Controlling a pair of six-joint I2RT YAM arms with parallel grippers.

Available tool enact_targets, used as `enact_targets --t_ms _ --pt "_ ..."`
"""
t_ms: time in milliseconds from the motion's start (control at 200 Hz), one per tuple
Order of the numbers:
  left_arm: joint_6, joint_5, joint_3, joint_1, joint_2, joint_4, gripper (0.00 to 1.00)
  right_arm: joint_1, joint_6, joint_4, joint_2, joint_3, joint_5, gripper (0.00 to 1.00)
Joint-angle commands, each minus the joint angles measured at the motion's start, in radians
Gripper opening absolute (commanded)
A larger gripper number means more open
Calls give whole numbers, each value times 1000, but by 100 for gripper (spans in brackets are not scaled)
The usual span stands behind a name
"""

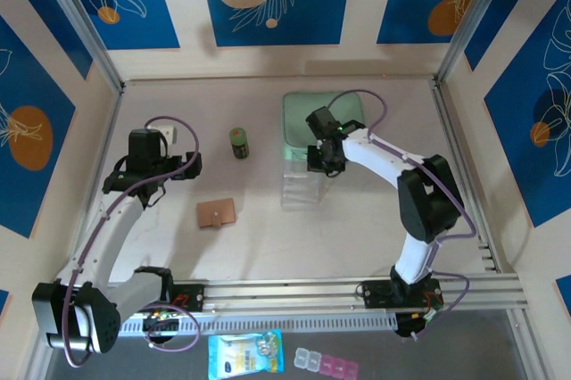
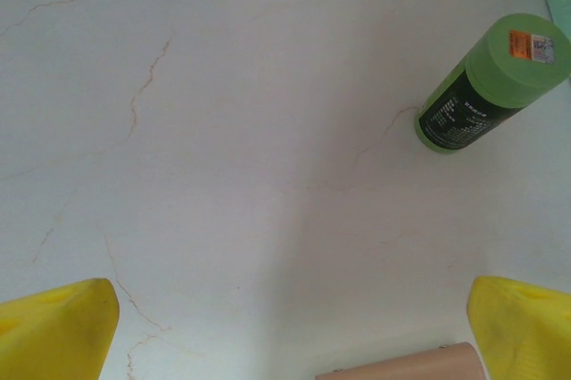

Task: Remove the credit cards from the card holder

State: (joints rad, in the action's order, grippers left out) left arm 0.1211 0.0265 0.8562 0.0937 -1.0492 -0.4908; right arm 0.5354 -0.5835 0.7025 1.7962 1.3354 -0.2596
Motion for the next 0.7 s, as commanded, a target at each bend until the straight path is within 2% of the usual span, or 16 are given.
enact_targets --t_ms 0,235,695 --pt "-14 -18 -9 -14 20 6 100 19 -23 38 63 91 11 9" --pt "-18 -16 -8 -15 14 7 100 23 -20 55 137 145 11 9" --pt "-17 -14 -7 -15 3 4 100 23 -13 91 152 174 16 10"
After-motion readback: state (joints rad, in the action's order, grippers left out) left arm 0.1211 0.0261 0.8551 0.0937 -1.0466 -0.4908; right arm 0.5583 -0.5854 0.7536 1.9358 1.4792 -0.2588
